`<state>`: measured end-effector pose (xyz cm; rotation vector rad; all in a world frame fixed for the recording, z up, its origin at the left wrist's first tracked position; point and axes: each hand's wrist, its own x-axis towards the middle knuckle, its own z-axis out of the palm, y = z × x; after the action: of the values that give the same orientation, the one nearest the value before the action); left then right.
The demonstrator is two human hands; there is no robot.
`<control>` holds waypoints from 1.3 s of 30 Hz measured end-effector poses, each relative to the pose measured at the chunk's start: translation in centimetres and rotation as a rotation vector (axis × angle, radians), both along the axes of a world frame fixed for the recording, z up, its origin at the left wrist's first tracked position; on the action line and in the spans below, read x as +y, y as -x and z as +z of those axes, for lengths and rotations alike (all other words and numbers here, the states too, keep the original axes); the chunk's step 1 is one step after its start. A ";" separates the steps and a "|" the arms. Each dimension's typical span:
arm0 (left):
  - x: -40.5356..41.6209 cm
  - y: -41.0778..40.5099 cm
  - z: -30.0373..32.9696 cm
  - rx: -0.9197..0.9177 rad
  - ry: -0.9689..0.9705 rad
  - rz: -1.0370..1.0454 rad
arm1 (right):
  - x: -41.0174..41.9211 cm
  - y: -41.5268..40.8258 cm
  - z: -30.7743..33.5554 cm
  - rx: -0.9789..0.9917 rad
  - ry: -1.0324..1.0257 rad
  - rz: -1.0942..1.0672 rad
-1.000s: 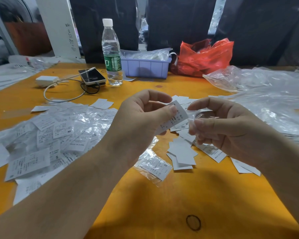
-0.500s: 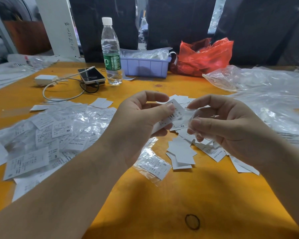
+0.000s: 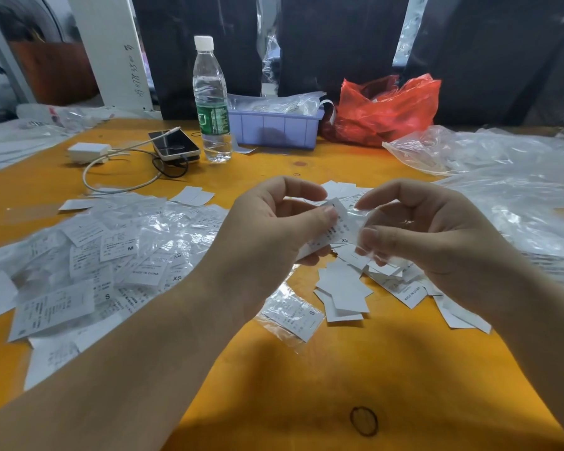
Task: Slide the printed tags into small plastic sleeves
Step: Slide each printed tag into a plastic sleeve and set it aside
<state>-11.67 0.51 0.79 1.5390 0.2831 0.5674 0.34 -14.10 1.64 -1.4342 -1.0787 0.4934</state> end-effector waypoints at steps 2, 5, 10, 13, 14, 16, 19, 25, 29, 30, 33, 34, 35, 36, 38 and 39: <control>-0.1 0.1 0.0 0.003 -0.035 -0.002 | 0.0 0.0 0.0 -0.009 -0.004 -0.002; -0.1 0.1 0.1 -0.001 -0.076 0.007 | 0.0 0.0 0.0 -0.018 -0.004 -0.014; -0.4 0.2 0.1 -0.025 -0.172 0.040 | -0.1 -0.1 -0.2 -0.003 -0.025 -0.025; -0.5 0.3 0.1 -0.044 -0.194 0.053 | -0.1 -0.2 -0.1 0.013 -0.026 -0.010; -0.5 0.3 0.1 -0.045 -0.203 0.055 | -0.1 -0.3 -0.1 0.028 -0.025 0.001; -0.5 0.3 0.1 -0.040 -0.216 0.055 | -0.1 -0.5 -0.1 0.058 -0.015 0.036; -0.6 0.3 0.0 -0.034 -0.230 0.054 | -0.1 -0.7 -0.1 0.092 -0.010 0.074; -0.8 0.4 -0.1 -0.062 -0.337 0.081 | 0.0 -0.8 -0.2 0.089 0.028 0.047; -0.8 0.3 -0.2 -0.068 -0.364 0.078 | 0.1 -0.9 -0.3 0.123 0.031 -0.004; -0.8 0.3 -0.3 -0.063 -0.357 0.069 | 0.1 -0.9 -0.3 0.137 0.034 -0.007; -0.8 0.2 -0.4 -0.050 -0.317 0.033 | 0.1 -0.8 -0.2 0.141 0.047 -0.007; -0.8 0.2 -0.4 -0.046 -0.303 0.021 | 0.1 -0.8 -0.2 0.146 0.050 -0.007; -0.8 0.2 -0.4 -0.044 -0.291 0.010 | 0.1 -0.8 -0.2 0.152 0.051 0.000; -0.8 0.2 -0.4 -0.044 -0.279 0.001 | 0.1 -0.7 -0.1 0.158 0.053 0.003; -0.8 0.2 -0.3 -0.048 -0.250 -0.014 | 0.1 -0.7 -0.1 0.166 0.062 0.006; -0.8 0.2 -0.3 -0.048 -0.236 -0.020 | 0.1 -0.6 -0.1 0.167 0.068 0.006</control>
<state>-11.86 -0.25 0.48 1.7507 0.1677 0.6390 0.97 -13.96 1.59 -1.4222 -0.9402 0.6476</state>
